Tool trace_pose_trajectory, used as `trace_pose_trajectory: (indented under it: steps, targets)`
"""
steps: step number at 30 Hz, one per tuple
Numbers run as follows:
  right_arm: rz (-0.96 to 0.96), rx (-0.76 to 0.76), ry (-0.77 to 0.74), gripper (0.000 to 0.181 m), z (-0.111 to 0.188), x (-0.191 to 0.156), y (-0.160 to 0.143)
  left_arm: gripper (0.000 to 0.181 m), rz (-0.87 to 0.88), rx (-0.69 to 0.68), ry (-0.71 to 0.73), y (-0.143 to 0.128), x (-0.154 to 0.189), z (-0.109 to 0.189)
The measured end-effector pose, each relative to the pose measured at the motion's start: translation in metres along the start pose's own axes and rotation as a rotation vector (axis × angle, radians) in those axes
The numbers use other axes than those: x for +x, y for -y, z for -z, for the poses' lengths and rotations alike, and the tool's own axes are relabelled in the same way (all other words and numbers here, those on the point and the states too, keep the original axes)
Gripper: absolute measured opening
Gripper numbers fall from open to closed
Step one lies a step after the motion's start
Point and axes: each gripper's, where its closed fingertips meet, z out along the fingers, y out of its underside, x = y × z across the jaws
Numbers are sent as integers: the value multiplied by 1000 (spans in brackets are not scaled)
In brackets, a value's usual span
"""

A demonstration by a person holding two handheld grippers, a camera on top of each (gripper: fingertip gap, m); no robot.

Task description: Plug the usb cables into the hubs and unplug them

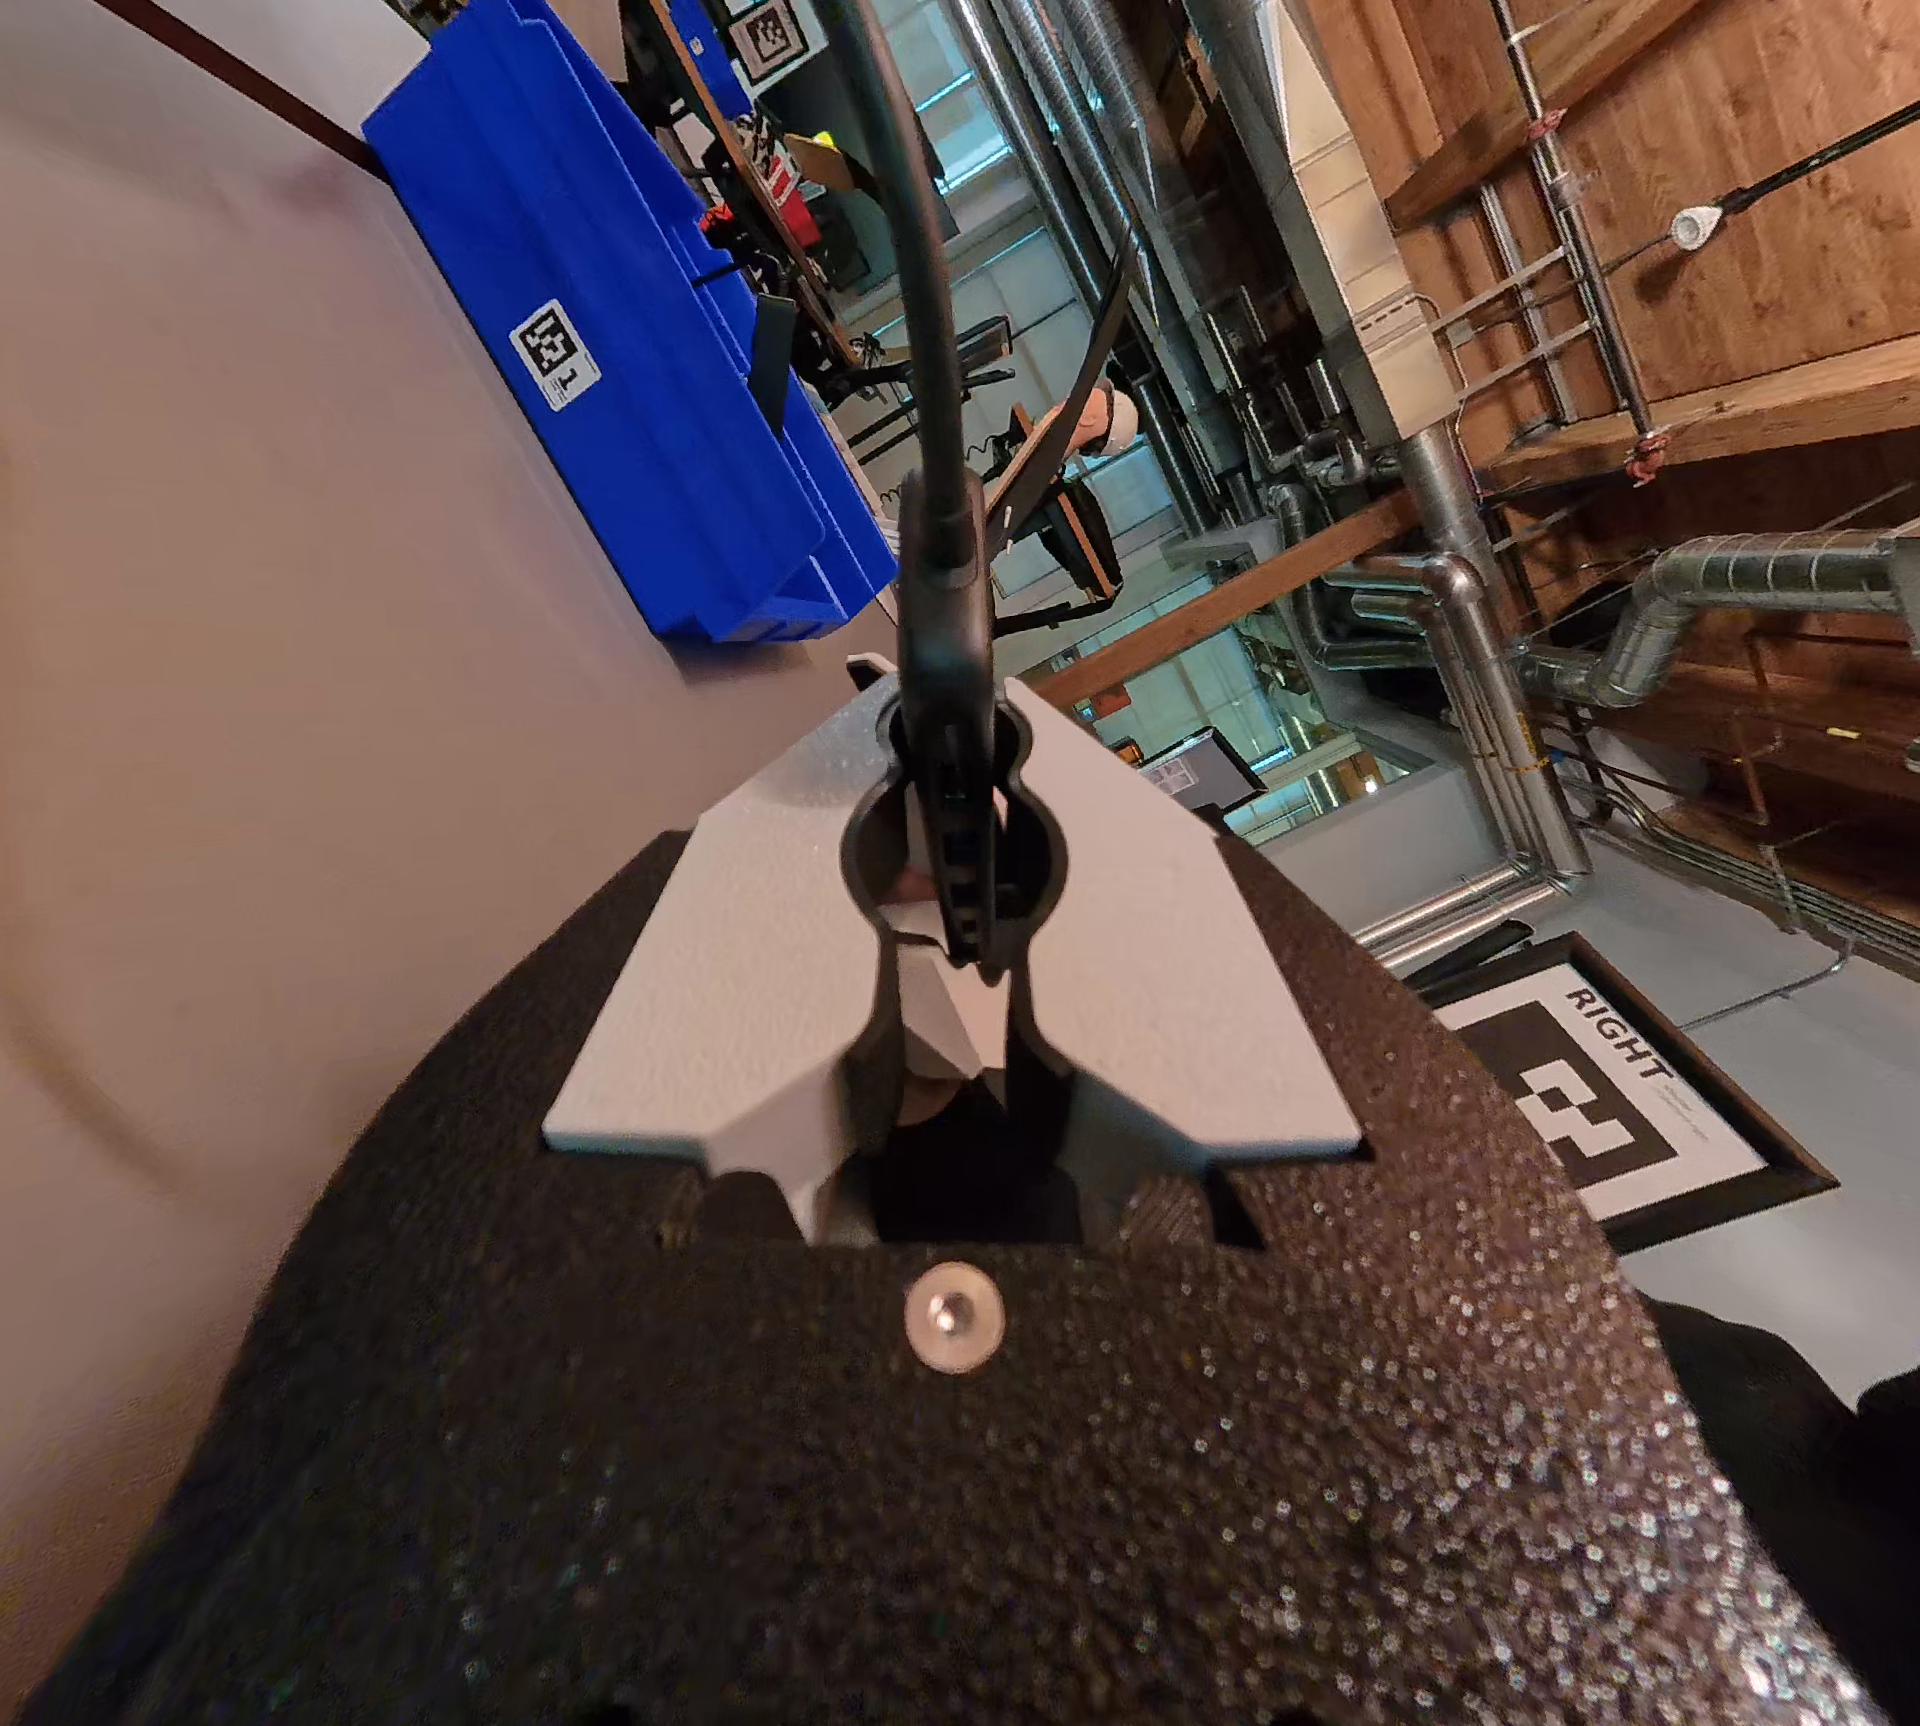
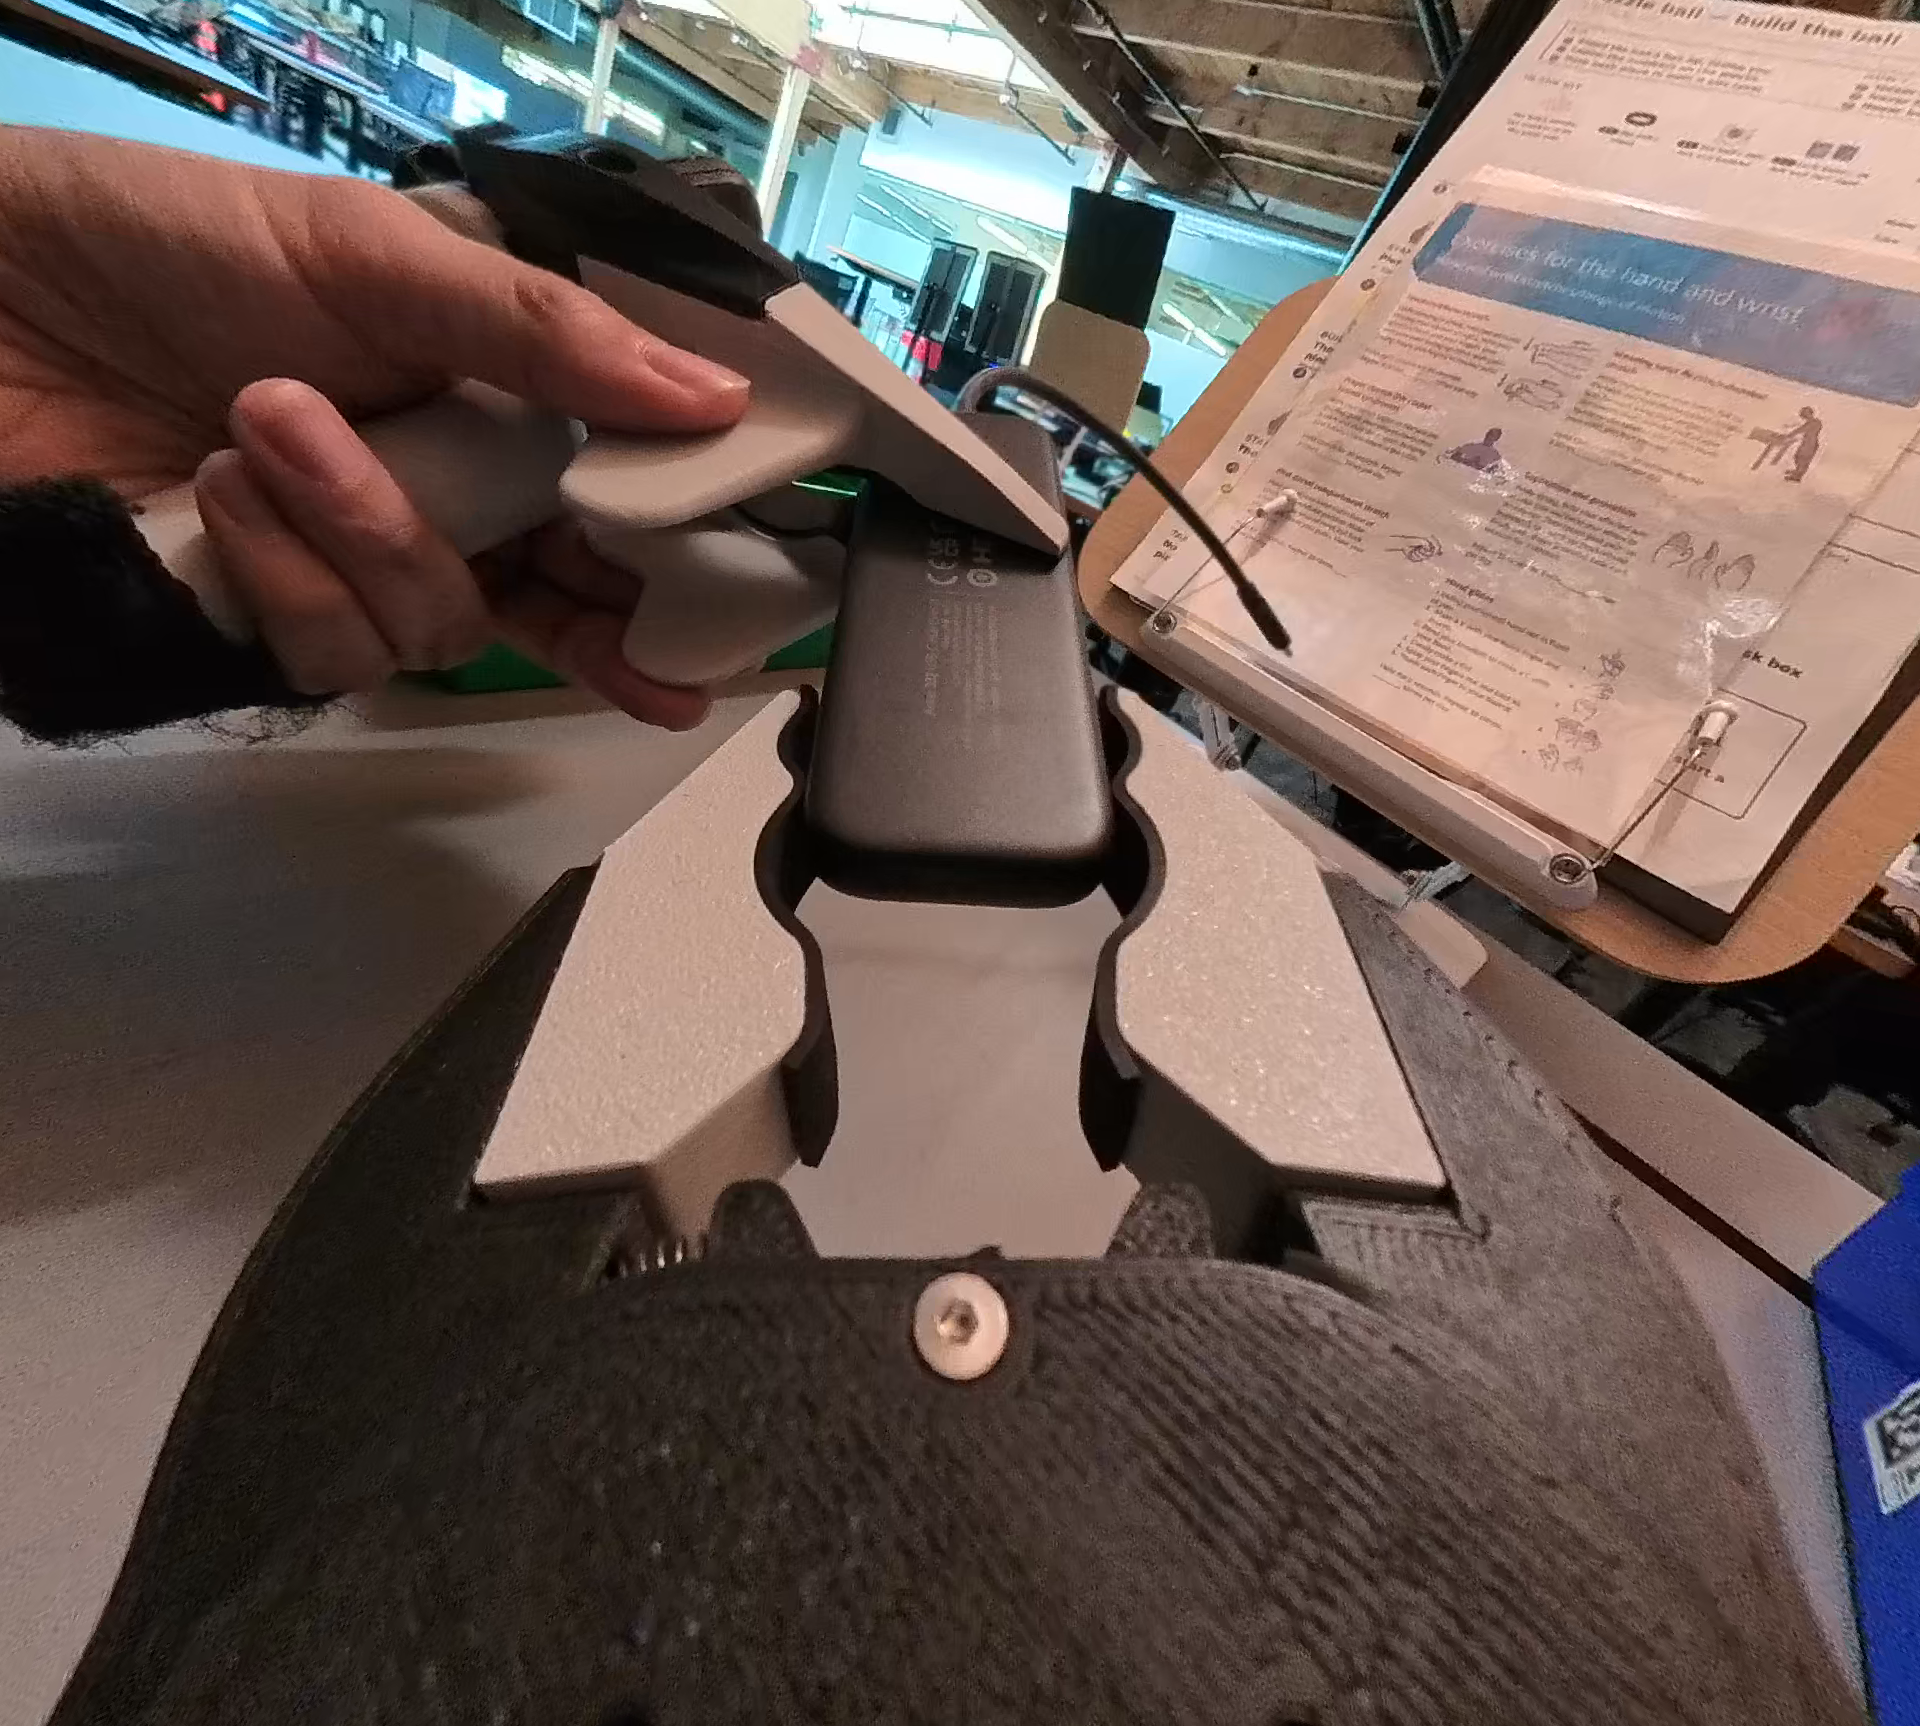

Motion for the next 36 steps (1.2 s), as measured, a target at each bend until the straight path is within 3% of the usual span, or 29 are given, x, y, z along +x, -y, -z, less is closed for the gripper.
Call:
trace_pose_trajectory:
  steps: [5, 8, 14, 17, 20, 28, 36]
  targets:
    - [-35, 4, -6, 51, -1, 0, 8, 15, -127, 15, -12, 4, 12, 0]
    - [-122, 28, 22, 51, 0, -2, 12, 60, -226, 42, -26, 9, 24, 0]
    - [-246, 93, 16, 51, 6, 9, 19, 63, -258, 50, -9, 10, 18, 2]
    - [-273, 99, 34, 51, 7, 9, 19, 55, -228, 65, -47, 13, 20, 3]
    - [-250, 104, 53, 51, 6, 4, 19, 22, -247, 56, -19, 12, 13, 5]
    - [-167, 180, 11, 52, 8, 5, 27, 14, -150, 55, -52, 12, 15, 5]
    - [-239, 206, 6, 42, 11, 11, 29, 9, -130, 77, -16, 23, 11, 16]
